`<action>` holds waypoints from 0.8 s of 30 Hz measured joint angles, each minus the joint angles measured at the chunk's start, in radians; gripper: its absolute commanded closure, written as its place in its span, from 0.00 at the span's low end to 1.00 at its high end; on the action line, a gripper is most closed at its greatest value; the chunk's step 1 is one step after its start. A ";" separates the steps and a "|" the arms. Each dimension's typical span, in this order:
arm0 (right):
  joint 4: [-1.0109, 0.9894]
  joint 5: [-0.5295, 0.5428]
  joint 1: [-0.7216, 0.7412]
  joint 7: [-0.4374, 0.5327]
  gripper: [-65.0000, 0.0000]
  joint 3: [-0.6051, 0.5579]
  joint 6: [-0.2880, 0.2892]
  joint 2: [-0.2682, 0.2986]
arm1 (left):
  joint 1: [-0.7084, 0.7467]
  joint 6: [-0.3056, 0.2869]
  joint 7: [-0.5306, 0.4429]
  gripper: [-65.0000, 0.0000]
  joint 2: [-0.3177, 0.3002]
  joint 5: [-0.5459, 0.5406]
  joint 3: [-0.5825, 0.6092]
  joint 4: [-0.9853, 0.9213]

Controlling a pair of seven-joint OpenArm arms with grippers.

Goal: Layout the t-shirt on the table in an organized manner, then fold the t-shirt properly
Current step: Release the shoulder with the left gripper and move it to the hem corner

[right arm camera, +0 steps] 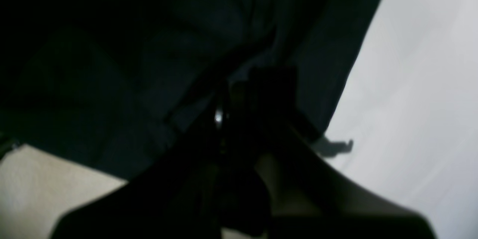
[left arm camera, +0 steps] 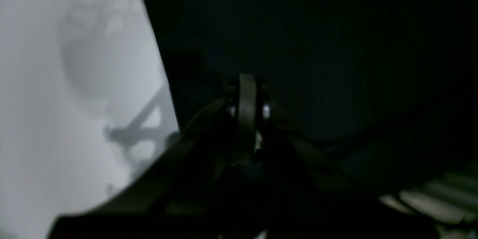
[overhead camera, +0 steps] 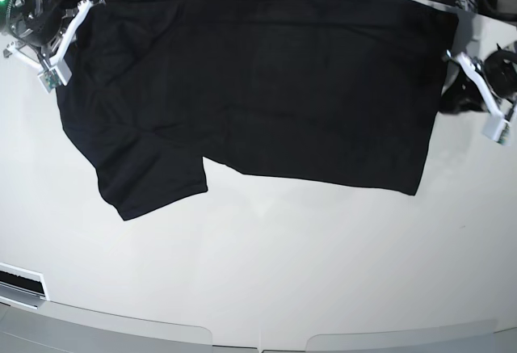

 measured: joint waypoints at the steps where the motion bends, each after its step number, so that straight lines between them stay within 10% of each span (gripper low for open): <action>1: 0.000 -0.004 0.000 0.032 1.00 0.000 0.002 0.000 | -0.032 0.000 0.000 1.00 0.002 -0.003 0.002 -0.041; 9: 0.000 -0.004 0.060 0.104 0.77 0.000 0.138 0.002 | -0.375 -0.080 -0.002 0.98 0.002 -0.024 0.043 -0.459; 12: 0.000 -0.004 0.080 0.104 0.77 0.000 0.185 0.003 | -0.497 -0.114 -0.004 0.66 0.006 -0.026 0.082 -0.595; 24: 0.000 -0.011 0.081 0.056 0.77 0.000 0.068 0.000 | -0.877 -0.158 -0.217 0.58 0.049 0.146 0.411 -1.088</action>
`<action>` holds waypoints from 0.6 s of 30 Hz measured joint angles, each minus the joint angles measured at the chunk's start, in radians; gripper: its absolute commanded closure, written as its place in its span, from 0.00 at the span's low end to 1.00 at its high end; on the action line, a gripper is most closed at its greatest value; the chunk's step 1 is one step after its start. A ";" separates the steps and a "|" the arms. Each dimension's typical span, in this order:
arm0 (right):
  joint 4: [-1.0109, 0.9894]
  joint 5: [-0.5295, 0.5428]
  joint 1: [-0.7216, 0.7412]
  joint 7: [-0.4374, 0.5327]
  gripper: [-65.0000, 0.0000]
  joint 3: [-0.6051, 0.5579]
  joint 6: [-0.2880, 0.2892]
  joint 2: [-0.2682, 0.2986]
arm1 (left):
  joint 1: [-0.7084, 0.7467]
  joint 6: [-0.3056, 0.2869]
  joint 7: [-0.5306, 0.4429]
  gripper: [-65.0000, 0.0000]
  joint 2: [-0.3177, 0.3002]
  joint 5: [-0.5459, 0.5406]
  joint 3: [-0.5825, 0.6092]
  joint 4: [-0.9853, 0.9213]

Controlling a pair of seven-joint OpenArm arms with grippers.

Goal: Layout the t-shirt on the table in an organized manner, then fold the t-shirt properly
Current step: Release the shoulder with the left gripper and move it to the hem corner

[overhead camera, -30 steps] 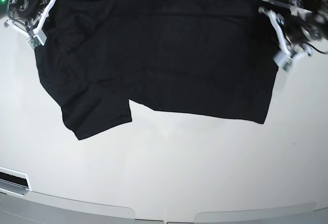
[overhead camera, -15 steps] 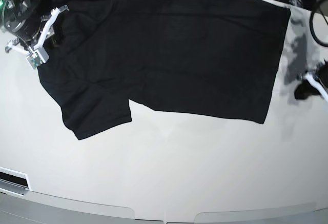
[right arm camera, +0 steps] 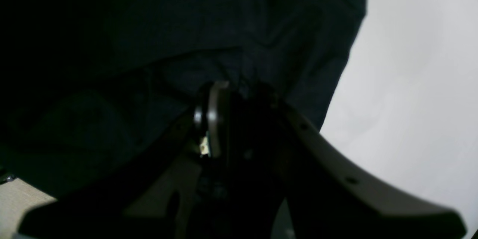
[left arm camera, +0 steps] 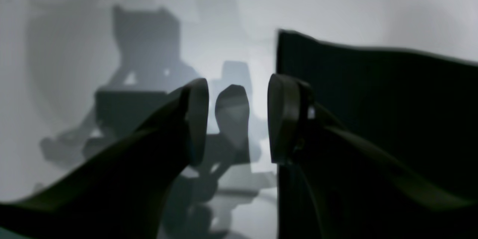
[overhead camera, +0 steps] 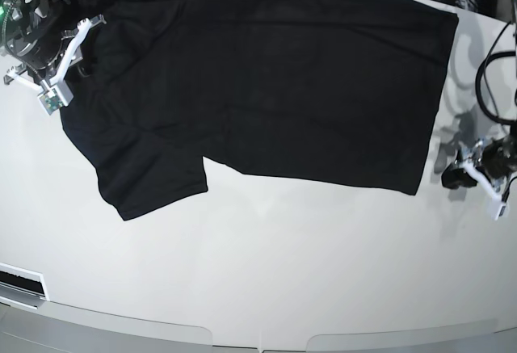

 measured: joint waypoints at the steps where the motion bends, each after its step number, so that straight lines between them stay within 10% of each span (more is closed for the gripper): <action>1: 0.000 0.000 0.000 0.000 0.77 0.000 0.000 0.000 | -0.017 0.000 -0.022 0.58 0.014 0.011 0.007 -0.032; 7: 0.000 0.000 0.000 -0.001 0.77 0.000 0.000 -0.002 | -0.045 -0.007 -0.153 0.58 0.116 0.106 0.007 -0.168; 18: 0.000 -0.001 0.000 0.040 0.76 0.000 -0.109 -0.002 | -0.060 -0.157 -0.051 0.60 0.161 0.043 0.008 -0.191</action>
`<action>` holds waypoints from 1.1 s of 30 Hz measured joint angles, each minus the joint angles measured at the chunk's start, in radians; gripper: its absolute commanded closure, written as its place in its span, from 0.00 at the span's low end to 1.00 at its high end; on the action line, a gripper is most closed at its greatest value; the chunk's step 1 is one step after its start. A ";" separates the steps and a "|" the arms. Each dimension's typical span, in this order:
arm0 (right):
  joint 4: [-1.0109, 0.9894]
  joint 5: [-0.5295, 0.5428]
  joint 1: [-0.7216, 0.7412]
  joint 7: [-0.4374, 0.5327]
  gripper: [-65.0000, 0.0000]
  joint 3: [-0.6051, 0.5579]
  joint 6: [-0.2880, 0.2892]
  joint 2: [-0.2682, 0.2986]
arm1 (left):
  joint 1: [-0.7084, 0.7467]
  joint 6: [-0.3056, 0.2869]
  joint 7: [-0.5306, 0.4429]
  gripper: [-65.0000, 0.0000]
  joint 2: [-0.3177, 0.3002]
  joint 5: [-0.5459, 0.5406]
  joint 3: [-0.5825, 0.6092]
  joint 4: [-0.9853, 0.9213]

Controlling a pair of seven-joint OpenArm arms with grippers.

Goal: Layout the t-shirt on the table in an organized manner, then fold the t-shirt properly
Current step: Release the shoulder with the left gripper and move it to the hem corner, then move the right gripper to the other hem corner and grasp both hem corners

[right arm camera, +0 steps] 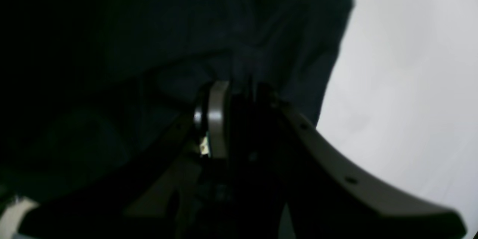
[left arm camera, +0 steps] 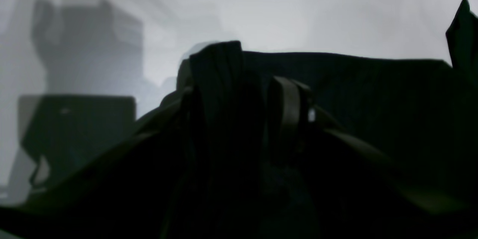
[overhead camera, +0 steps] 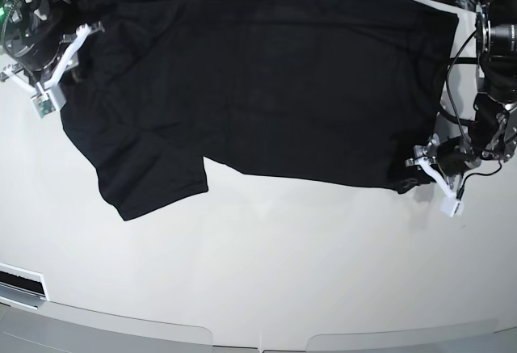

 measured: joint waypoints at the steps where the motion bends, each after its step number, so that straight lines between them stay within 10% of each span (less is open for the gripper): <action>1: 0.000 -0.009 0.000 0.031 0.76 0.000 -0.023 0.000 | 0.000 0.002 0.000 0.62 0.000 0.000 0.000 0.000; 6: -0.005 -0.121 0.029 0.105 0.51 0.000 -0.171 -0.001 | 0.003 0.009 0.012 1.00 -0.003 -0.007 0.001 -0.002; 13: -0.251 -0.130 0.239 0.163 0.48 0.000 -0.208 -0.002 | 0.008 0.012 0.018 1.00 -0.003 -0.036 0.002 -0.002; 33: -1.167 0.126 0.755 0.184 0.48 0.059 0.106 0.000 | 0.011 0.098 0.055 1.00 -0.080 -0.074 0.002 -0.002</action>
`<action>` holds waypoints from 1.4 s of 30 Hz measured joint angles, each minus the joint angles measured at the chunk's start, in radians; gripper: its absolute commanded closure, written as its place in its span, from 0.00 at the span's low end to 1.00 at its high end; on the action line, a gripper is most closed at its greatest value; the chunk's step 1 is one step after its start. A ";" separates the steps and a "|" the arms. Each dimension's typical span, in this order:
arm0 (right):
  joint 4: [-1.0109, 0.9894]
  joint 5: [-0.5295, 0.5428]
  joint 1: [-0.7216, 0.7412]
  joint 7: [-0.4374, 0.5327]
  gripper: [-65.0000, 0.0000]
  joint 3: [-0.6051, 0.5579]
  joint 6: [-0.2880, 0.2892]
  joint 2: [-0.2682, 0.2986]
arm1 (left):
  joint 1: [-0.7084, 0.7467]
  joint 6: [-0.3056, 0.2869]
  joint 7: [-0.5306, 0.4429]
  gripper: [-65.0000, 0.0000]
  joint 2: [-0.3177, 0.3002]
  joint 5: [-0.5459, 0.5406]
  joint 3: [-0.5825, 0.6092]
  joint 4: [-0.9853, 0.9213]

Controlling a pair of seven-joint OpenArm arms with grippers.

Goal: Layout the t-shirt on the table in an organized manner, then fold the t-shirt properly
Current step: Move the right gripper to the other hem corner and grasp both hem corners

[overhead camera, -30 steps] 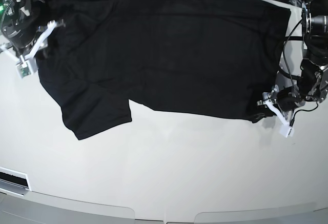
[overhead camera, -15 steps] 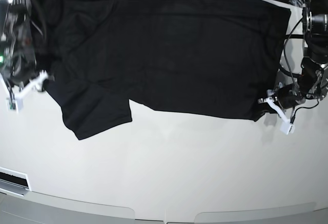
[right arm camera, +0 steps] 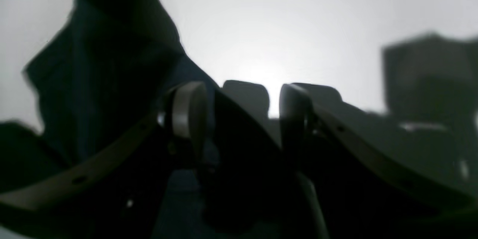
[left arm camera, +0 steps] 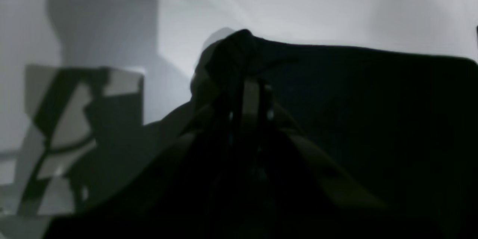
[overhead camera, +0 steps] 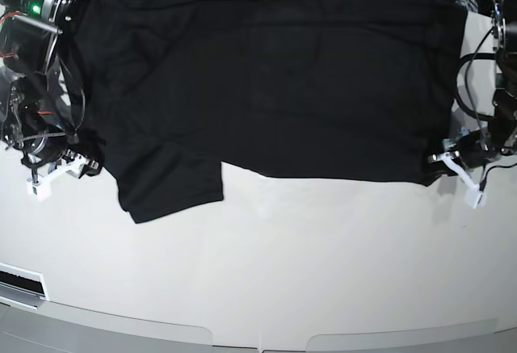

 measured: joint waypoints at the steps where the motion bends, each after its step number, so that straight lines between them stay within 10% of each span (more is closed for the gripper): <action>1: -0.004 0.029 -0.005 0.000 0.48 0.003 0.013 0.000 | 0.000 0.000 0.000 1.00 0.000 -0.006 0.000 0.000; 15: -0.005 0.097 -0.007 -0.029 0.50 0.002 0.152 -0.040 | 0.000 -0.057 0.002 1.00 0.008 -0.032 0.000 -0.001; 23: -0.007 0.085 -0.012 -0.004 1.00 0.001 0.156 -0.039 | 0.000 -0.057 0.002 1.00 0.008 -0.032 0.000 -0.001; 42: -0.009 0.030 0.167 -0.044 1.00 0.000 0.157 -0.004 | -0.177 -0.061 0.001 1.00 0.007 -0.032 0.005 -0.005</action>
